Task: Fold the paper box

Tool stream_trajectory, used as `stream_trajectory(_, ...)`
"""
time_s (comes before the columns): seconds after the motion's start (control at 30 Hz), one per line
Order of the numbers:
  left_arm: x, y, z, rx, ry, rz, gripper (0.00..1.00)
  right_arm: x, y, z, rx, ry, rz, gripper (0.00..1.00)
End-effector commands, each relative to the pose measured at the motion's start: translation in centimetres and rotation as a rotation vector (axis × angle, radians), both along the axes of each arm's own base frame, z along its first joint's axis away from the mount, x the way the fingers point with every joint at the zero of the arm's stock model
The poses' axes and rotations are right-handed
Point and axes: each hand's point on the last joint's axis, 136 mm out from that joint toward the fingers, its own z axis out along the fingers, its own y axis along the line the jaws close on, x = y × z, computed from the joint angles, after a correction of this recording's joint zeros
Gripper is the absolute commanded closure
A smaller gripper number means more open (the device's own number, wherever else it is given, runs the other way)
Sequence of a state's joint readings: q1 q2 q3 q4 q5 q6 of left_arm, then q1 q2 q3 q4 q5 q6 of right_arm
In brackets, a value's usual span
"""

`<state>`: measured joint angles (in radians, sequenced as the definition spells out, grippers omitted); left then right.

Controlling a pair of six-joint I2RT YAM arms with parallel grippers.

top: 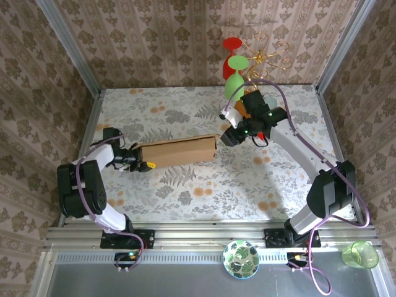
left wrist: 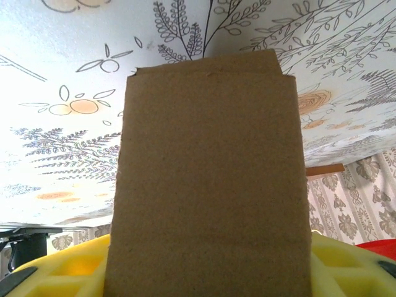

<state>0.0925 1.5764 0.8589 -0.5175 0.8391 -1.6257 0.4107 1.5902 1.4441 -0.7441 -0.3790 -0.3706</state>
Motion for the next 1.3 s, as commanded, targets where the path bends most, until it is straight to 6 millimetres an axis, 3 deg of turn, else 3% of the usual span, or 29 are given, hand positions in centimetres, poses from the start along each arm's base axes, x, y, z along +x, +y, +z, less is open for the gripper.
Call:
stream_trajectory(0.0, -0.9, 0.8, -1.1, 0.048, 0.063, -0.01, 0.67, -0.5, 0.9, 0.5, -0.044, -0.002, 0.062, 0.6)
stream_trajectory(0.3, -0.9, 0.9, -1.5, 0.045, 0.073, -0.01, 0.69, 1.0, 1.7, -0.8, -0.114, -0.01, 0.044, 0.68)
stream_trajectory(0.73, -0.7, 0.9, -1.6, 0.038, 0.075, -0.004, 0.71, 0.7, 3.3, -0.1, -0.069, -0.005, 0.02, 1.0)
stream_trajectory(1.03, -0.8, 0.9, -2.0, 0.029, 0.097, 0.02, 0.72, 0.0, 4.0, 0.8, -0.051, 0.031, -0.066, 1.0)
stream_trajectory(1.27, -1.1, 1.1, -2.6, 0.025, 0.131, 0.087, 0.77, -0.7, 3.5, 0.3, -0.043, 0.146, -0.213, 1.0)
